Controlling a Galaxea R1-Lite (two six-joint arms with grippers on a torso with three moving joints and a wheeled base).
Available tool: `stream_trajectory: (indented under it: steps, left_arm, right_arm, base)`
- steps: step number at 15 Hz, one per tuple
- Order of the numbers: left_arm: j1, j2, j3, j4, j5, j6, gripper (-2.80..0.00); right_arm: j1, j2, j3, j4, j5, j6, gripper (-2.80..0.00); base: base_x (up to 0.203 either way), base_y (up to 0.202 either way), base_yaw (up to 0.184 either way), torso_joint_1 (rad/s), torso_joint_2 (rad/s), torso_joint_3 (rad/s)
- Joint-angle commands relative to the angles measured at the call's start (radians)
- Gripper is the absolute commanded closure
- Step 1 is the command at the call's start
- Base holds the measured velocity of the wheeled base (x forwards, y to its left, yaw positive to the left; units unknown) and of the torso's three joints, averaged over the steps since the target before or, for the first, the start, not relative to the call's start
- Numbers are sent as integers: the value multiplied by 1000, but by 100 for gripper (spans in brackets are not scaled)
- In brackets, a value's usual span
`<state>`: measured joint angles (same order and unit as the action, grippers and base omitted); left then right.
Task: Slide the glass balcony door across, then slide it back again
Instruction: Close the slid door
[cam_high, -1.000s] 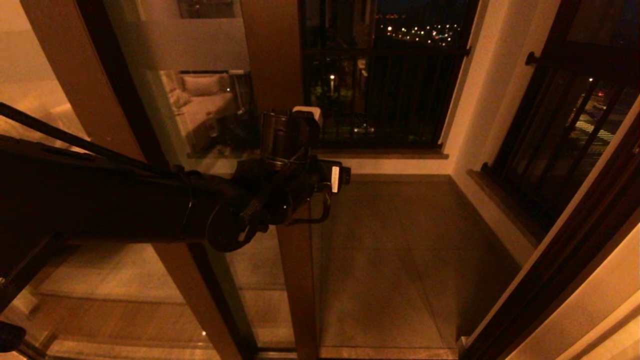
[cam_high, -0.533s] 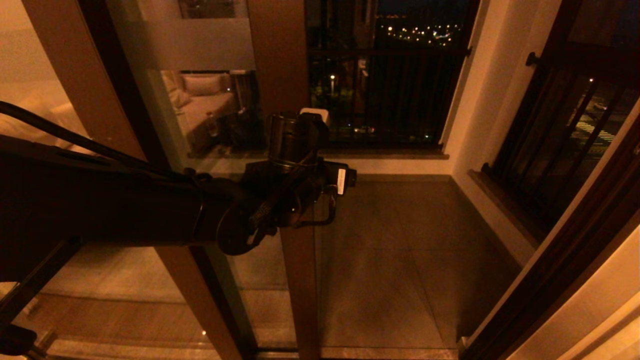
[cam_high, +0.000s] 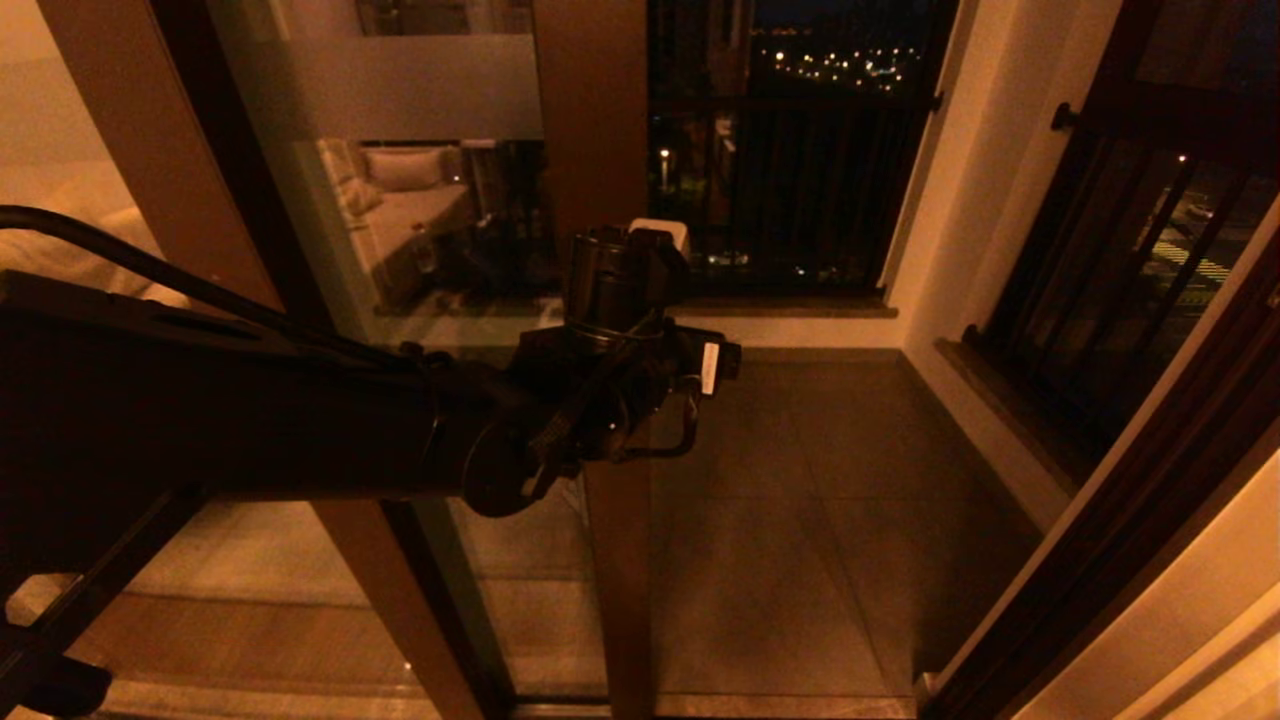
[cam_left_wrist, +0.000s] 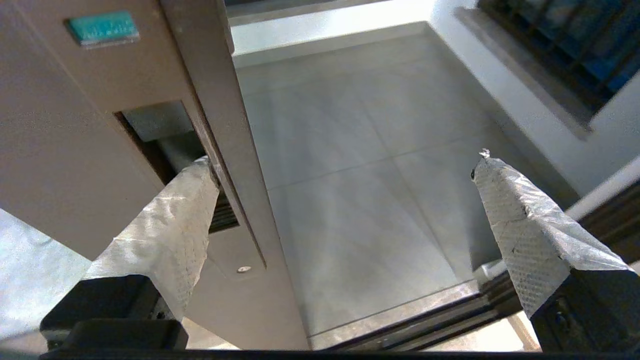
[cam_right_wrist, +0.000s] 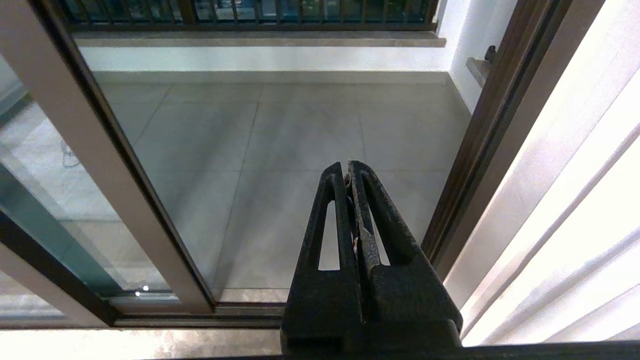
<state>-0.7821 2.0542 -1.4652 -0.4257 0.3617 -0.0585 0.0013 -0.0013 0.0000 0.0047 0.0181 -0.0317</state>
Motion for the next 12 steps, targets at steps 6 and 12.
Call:
stream_trajectory:
  steps: [6, 12]
  left_arm:
    - [-5, 69, -80, 3, 10, -2, -280]
    - [-21, 120, -159, 7, 8, 6, -280]
  right_arm:
    - [0, -2, 2, 0, 0, -1, 0]
    - [0, -2, 2, 0, 0, -1, 0]
  base:
    - [0, 0, 0, 0, 0, 0]
    - [0, 0, 0, 0, 0, 0]
